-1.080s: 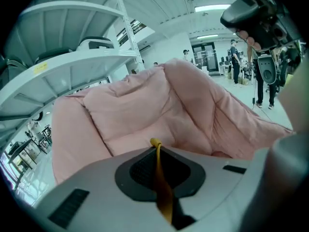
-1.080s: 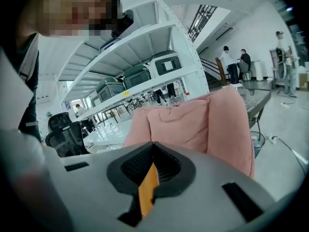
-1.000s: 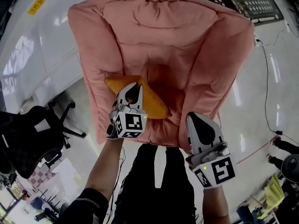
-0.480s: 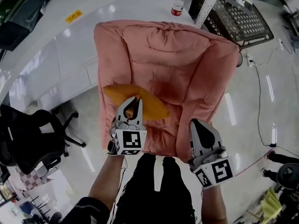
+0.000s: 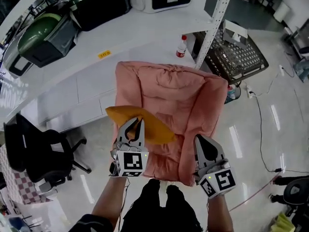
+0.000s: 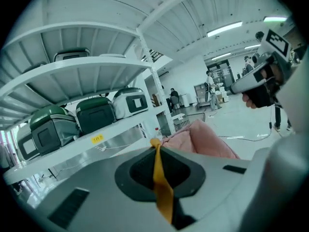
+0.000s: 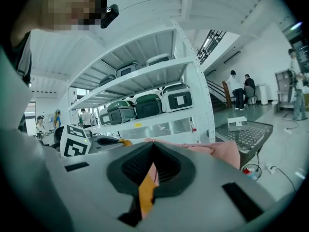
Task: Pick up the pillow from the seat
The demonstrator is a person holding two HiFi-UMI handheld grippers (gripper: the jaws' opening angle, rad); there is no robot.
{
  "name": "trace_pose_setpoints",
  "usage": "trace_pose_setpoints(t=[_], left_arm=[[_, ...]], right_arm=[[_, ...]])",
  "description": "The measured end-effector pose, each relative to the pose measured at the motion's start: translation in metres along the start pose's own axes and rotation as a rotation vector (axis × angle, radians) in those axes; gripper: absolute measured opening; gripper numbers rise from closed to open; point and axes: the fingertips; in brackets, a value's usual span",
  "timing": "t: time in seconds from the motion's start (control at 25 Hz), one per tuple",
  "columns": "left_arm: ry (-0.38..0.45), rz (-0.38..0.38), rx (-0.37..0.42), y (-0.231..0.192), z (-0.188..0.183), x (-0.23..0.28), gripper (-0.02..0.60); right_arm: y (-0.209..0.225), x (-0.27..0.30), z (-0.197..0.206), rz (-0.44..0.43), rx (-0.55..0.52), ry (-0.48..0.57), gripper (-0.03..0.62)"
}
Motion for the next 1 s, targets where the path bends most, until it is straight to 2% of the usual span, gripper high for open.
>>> trace_pose_setpoints(t=[0.24, 0.52, 1.0], left_arm=[[0.064, -0.012, -0.071, -0.012, -0.048, -0.038, 0.018], [0.104, -0.021, -0.15, -0.024, -0.085, -0.067, 0.018], [0.19, -0.094, -0.131, -0.053, -0.16, -0.113, 0.018]], right_arm=[[-0.001, -0.014, -0.045, 0.009, -0.016, 0.049, 0.003], [0.001, -0.015, -0.092, -0.002, -0.04, 0.11, 0.003], [-0.015, -0.018, -0.184, -0.037, -0.099, 0.249, 0.003]])
Point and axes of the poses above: the fingertips, and each gripper's own axes: x forward along the fingers, y to its right, z out of its underside, and after that the axes turned 14 degrees about z, right-handed
